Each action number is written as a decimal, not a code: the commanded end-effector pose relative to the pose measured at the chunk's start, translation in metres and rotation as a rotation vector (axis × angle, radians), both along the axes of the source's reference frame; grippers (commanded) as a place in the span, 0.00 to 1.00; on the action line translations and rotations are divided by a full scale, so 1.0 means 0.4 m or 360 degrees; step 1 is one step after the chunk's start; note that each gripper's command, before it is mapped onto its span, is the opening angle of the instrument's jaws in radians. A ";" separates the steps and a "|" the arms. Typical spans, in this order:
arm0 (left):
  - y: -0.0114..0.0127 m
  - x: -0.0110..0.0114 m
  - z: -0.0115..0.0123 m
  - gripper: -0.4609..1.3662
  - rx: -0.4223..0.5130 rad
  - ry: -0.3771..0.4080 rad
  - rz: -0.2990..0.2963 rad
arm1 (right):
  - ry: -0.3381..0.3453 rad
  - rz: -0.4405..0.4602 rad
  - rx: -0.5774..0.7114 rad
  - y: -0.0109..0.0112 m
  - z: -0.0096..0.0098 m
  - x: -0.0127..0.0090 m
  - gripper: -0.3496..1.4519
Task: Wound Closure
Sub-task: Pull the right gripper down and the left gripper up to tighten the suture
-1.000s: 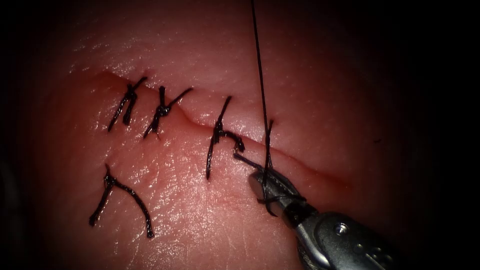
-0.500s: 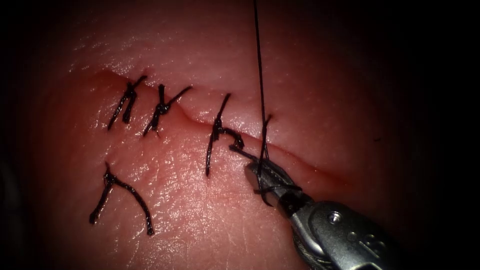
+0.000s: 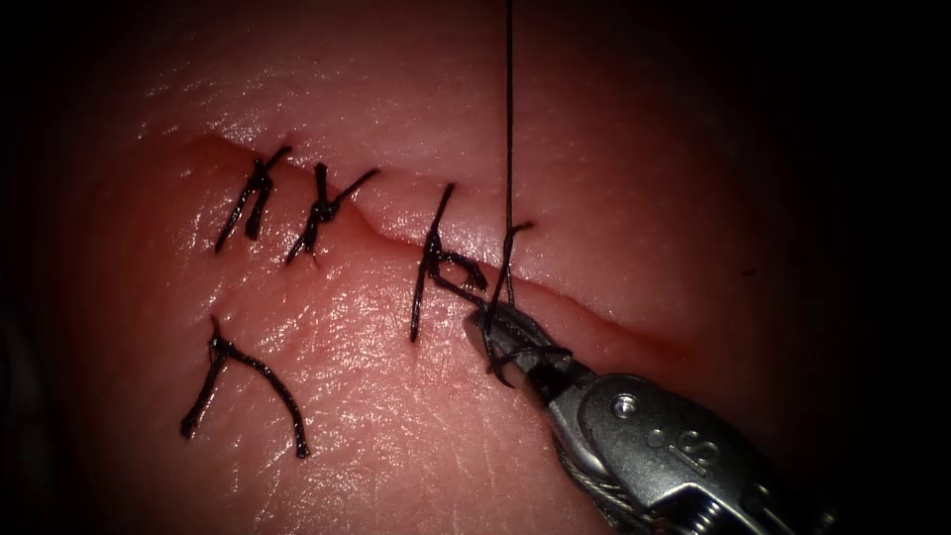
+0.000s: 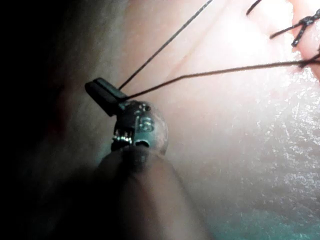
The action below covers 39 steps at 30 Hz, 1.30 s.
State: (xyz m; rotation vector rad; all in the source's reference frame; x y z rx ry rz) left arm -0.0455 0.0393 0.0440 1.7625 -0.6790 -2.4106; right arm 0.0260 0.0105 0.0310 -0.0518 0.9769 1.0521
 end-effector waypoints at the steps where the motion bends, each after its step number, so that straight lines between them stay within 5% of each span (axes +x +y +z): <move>1: -0.0003 -0.0006 0.0002 0.06 0.0020 -0.0027 0.0036 | -0.0025 -0.0001 -0.0018 0.0014 0.0012 -0.0002 0.00; 13: -0.0042 -0.0037 -0.0003 0.06 0.0155 -0.0217 0.0181 | -0.0044 -0.0021 -0.0045 0.0013 0.0076 -0.0008 0.00; 27: 0.0157 -0.0022 0.0129 0.06 0.0178 -0.0124 0.0087 | -0.0054 -0.0063 -0.0060 -0.0025 -0.0010 0.0002 0.00; 39: 0.0270 -0.0023 0.0254 0.06 0.0182 -0.0125 0.0061 | -0.0053 -0.0065 -0.0058 -0.0031 -0.0018 0.0001 0.00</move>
